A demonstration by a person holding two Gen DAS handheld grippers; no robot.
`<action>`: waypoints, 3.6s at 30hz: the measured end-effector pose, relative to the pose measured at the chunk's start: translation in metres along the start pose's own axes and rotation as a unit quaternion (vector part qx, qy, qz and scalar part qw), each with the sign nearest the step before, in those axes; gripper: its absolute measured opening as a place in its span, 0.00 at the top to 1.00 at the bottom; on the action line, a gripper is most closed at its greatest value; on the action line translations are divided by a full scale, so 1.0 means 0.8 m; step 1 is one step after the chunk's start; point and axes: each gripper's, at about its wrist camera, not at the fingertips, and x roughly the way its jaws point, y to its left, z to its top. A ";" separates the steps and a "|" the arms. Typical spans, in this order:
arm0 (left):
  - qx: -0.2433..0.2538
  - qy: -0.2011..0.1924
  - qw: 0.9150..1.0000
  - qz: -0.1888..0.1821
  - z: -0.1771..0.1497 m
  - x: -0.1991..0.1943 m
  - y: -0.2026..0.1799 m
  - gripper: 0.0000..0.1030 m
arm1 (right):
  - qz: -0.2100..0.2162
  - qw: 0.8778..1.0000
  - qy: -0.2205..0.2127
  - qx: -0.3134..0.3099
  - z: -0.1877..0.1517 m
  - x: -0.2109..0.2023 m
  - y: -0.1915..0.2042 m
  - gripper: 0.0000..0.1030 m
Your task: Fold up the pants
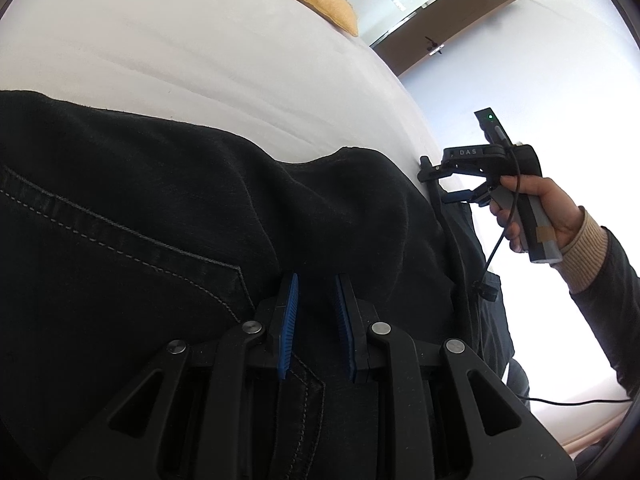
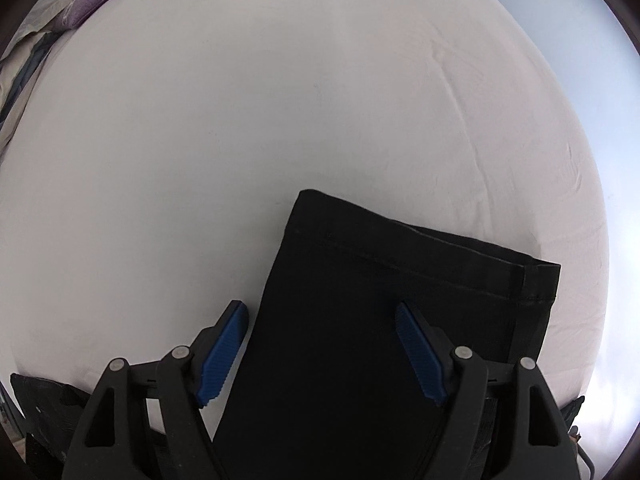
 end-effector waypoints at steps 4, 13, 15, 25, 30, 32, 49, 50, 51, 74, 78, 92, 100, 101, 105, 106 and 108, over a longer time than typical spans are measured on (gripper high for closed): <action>0.005 -0.002 1.000 0.000 -0.002 -0.004 0.001 0.81 | -0.004 1.000 0.010 -0.025 0.005 -0.001 0.016 0.35; 0.009 -0.008 1.000 0.004 -0.010 -0.002 -0.005 0.81 | -0.020 0.997 0.009 -0.070 0.007 -0.009 0.031 0.95; 0.009 -0.008 1.000 0.005 -0.012 -0.002 -0.005 0.81 | -0.012 0.997 0.001 -0.075 0.003 -0.017 0.028 0.96; 0.004 -0.006 1.000 0.010 -0.012 0.005 -0.010 0.81 | 0.080 0.985 -0.146 -0.032 -0.089 -0.127 -0.097 0.97; -0.007 0.002 1.000 0.014 -0.007 0.009 -0.011 0.81 | 0.099 0.973 -0.204 0.030 -0.201 -0.148 -0.196 0.97; -0.015 0.005 1.000 0.016 -0.002 0.012 -0.011 0.81 | 0.111 0.968 -0.216 0.068 -0.251 -0.141 -0.236 0.97; -0.103 0.010 0.994 0.033 0.021 0.018 -0.004 0.81 | 0.181 0.931 -0.214 0.232 -0.407 -0.050 -0.324 0.97; -0.107 0.010 0.994 0.036 0.021 0.018 -0.004 0.81 | 0.187 0.930 -0.212 0.237 -0.412 -0.048 -0.327 0.97; -0.111 0.011 0.993 0.038 0.022 0.018 -0.005 0.81 | 0.192 0.929 -0.207 0.238 -0.422 -0.046 -0.335 0.97; -0.142 0.004 0.989 0.041 0.015 0.001 0.011 0.81 | 0.202 0.920 -0.178 0.284 -0.493 -0.053 -0.407 0.92; -0.139 0.005 0.989 0.055 0.012 -0.002 0.005 0.81 | 0.216 0.914 -0.205 0.277 -0.457 -0.072 -0.419 0.71; -0.149 -0.001 0.988 0.036 0.004 -0.016 0.010 0.81 | 0.406 0.830 -0.090 0.370 -0.478 0.001 -0.403 0.67; -0.145 -0.004 0.989 0.035 0.005 -0.018 0.010 0.81 | 0.429 0.821 -0.083 0.367 -0.466 0.016 -0.396 0.67; -0.145 -0.004 0.989 0.035 0.005 -0.017 0.009 0.81 | 0.431 0.819 -0.083 0.369 -0.464 0.018 -0.394 0.67; -0.142 -0.005 0.989 0.036 0.005 -0.013 0.006 0.81 | 0.432 0.821 -0.085 0.365 -0.451 0.024 -0.385 0.67; -0.142 -0.005 0.989 0.036 0.005 -0.013 0.005 0.81 | 0.432 0.822 -0.085 0.362 -0.449 0.024 -0.383 0.67; -0.141 -0.005 0.989 0.037 0.005 -0.013 0.005 0.81 | 0.432 0.828 -0.090 0.347 -0.447 0.023 -0.381 0.86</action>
